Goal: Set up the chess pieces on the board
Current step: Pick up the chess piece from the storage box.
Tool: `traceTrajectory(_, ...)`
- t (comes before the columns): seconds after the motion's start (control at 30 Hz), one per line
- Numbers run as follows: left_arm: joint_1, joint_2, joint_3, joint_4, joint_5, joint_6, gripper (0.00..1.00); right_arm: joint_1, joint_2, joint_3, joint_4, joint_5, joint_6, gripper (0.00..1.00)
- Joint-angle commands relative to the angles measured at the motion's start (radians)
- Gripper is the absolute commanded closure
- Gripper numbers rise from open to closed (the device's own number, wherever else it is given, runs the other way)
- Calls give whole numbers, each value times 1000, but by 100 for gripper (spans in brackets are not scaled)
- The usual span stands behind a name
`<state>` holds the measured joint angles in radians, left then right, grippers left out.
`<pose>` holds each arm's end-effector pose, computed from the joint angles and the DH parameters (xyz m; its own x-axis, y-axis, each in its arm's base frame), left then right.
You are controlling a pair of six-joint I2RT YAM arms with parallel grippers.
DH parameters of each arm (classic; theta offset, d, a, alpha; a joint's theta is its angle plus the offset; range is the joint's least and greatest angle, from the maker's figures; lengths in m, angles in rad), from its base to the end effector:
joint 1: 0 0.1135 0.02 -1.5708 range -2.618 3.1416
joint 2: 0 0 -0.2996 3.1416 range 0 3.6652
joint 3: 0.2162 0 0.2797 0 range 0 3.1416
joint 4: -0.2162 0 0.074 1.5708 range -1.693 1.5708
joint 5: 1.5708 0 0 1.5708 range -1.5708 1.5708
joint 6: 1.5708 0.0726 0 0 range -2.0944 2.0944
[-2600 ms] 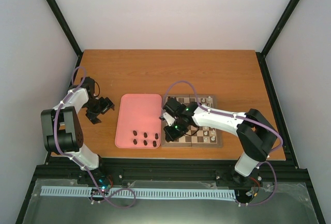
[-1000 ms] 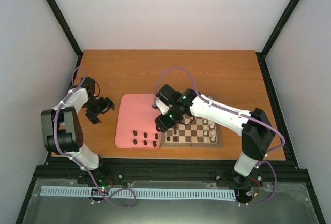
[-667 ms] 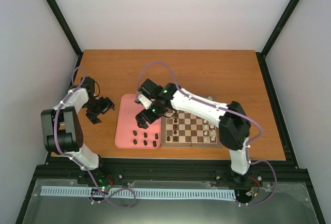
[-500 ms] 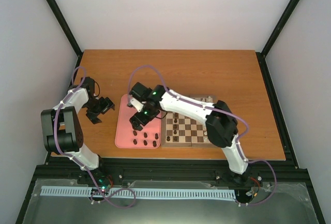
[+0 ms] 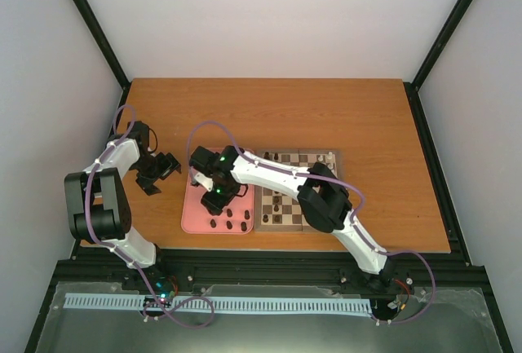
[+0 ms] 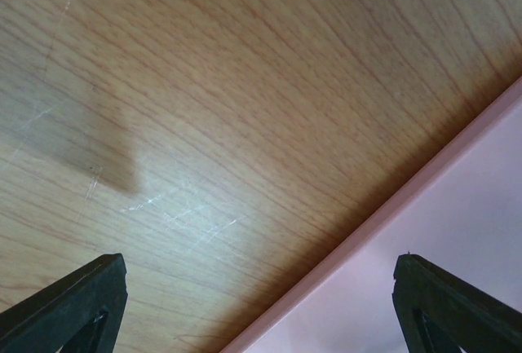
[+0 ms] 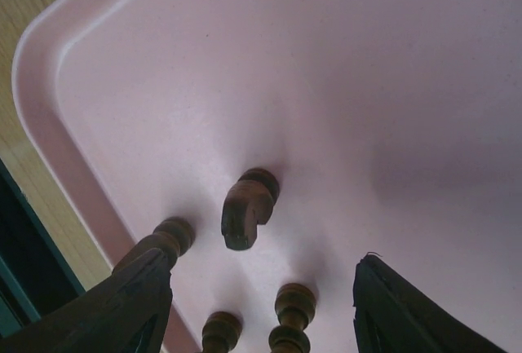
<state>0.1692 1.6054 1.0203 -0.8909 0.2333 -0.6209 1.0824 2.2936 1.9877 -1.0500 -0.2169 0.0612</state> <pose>0.3034 0.0348 0.1681 -0.7154 -0.6964 0.0569 -0.6866 0.6855 -0.2423 0.2338 0.4733 0.1716 -0.5116 -0.8356 -0.2000 -0.8542 0.4697 0.2229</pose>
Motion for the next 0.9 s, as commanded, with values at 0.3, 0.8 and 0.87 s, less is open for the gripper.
traceTrajectory(0.3,4,-17,20,-2,7,5,0,5,91,115,-21,-17,-34,49)
traceTrajectory(0.8,5,-14,17,-1,10,6,0,5,116,140,-31,-20,-40,78)
traceTrajectory(0.87,5,-13,17,-1,11,7,0,5,116,139,-31,-18,-40,88)
